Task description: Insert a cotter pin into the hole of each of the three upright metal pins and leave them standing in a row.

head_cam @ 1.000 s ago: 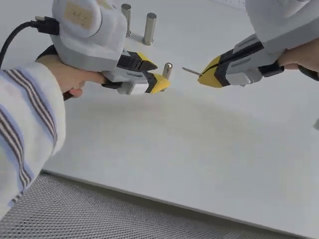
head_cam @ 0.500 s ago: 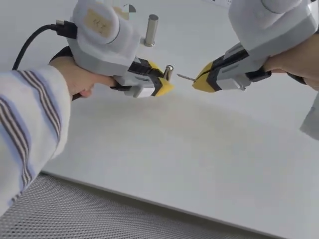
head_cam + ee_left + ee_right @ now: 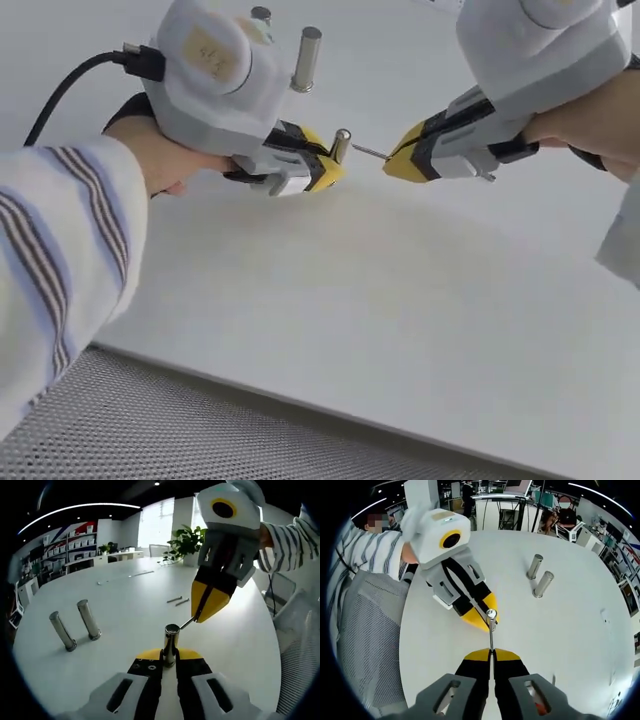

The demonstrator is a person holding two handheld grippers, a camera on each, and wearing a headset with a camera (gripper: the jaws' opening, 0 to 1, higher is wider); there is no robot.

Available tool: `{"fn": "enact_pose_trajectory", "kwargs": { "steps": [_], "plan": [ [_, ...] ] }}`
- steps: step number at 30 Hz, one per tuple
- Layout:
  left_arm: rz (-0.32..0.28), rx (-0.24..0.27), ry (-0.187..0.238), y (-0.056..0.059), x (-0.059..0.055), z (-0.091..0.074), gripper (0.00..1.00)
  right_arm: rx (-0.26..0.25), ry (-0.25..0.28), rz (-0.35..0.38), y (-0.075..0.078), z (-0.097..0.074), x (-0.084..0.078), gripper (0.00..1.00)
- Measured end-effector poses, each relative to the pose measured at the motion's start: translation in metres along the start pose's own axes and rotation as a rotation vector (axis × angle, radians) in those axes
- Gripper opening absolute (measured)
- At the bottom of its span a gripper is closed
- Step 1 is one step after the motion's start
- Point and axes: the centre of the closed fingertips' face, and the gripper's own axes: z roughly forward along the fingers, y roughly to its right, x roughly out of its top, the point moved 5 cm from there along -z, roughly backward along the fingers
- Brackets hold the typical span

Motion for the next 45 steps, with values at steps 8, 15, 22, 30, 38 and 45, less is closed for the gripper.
{"fn": "enact_pose_trajectory", "kwargs": {
  "steps": [8, 15, 22, 30, 38, 45],
  "plan": [
    [0.011, 0.003, -0.004, -0.003, 0.000, 0.000, 0.05, -0.001, 0.016, 0.000, -0.002, 0.005, 0.004, 0.00],
    [-0.001, 0.004, -0.003, -0.005, -0.001, 0.001, 0.05, -0.009, 0.012, 0.001, 0.001, 0.005, 0.002, 0.00],
    [-0.009, 0.000, -0.002, -0.005, -0.001, 0.001, 0.05, -0.010, 0.025, 0.008, 0.002, 0.005, 0.000, 0.00],
    [-0.009, -0.002, -0.001, -0.002, -0.001, 0.001, 0.05, -0.005, 0.046, 0.008, 0.005, 0.009, 0.006, 0.00],
    [-0.009, -0.002, -0.001, -0.003, -0.001, 0.001, 0.05, -0.001, 0.059, -0.001, 0.004, 0.016, 0.017, 0.00],
    [-0.013, 0.000, -0.001, -0.003, -0.001, 0.001, 0.05, -0.001, 0.069, -0.032, 0.007, 0.020, 0.023, 0.00]
  ]
}}
